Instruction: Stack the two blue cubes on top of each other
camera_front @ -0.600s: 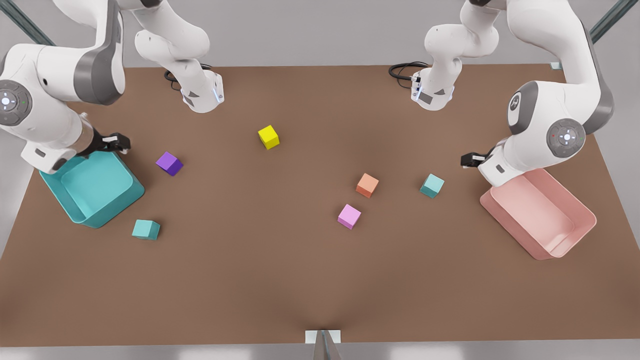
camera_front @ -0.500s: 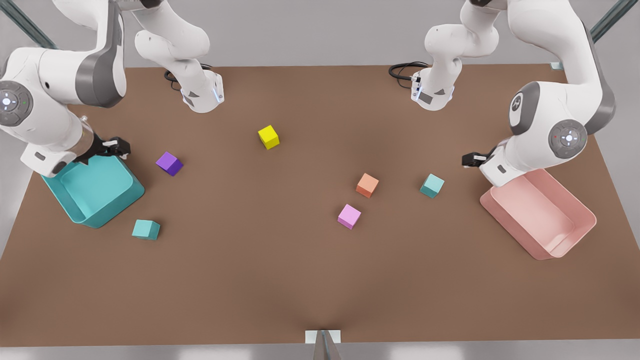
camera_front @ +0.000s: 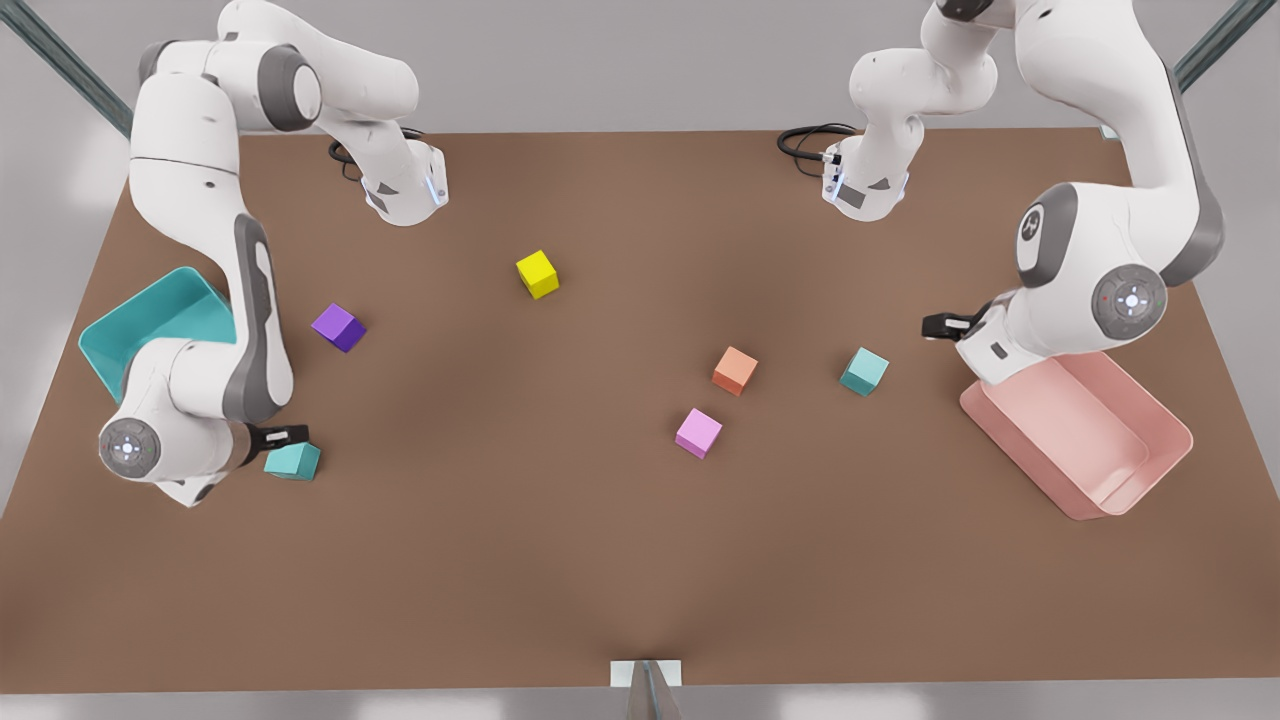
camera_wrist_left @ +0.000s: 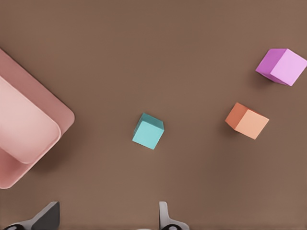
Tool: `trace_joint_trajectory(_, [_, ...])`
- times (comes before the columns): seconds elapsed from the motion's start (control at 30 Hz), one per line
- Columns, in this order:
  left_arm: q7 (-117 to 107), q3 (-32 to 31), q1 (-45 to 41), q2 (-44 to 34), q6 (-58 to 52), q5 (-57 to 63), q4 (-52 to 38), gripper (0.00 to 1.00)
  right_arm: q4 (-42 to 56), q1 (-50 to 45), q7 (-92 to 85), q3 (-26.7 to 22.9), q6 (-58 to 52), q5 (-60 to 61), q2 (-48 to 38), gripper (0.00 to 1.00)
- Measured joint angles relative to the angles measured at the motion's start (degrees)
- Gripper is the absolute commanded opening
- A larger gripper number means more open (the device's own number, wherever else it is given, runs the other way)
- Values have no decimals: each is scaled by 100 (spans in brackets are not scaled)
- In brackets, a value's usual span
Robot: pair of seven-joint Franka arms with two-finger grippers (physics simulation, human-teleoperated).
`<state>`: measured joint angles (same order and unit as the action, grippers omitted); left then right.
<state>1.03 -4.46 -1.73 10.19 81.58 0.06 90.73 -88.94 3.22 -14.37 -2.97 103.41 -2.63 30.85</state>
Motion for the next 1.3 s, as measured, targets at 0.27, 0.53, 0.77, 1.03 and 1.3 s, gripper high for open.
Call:
trace_joint_trajectory(0.27, [22, 0, 44, 34, -159, -3, -4, 100, -1059, 270, 39, -9, 1770, 350, 32, 100])
trace_joint_trajectory(0.53, [33, 0, 31, 119, -219, -54, -10, 100, -1244, 504, 231, -10, 2354, 422, 245, 100])
trace_joint_trajectory(0.77, [42, -2, 41, 97, -244, -61, -161, 100, -1224, 504, 422, -6, 2499, 523, 431, 100])
trace_joint_trajectory(1.03, [49, -1, 40, 98, -258, -63, -183, 100, -1166, 564, 581, -8, 2587, 594, 670, 100])
trace_joint_trajectory(1.3, [53, -1, 40, 103, -256, -54, -182, 100, -1081, 545, 642, 1, 2728, 638, 817, 54])
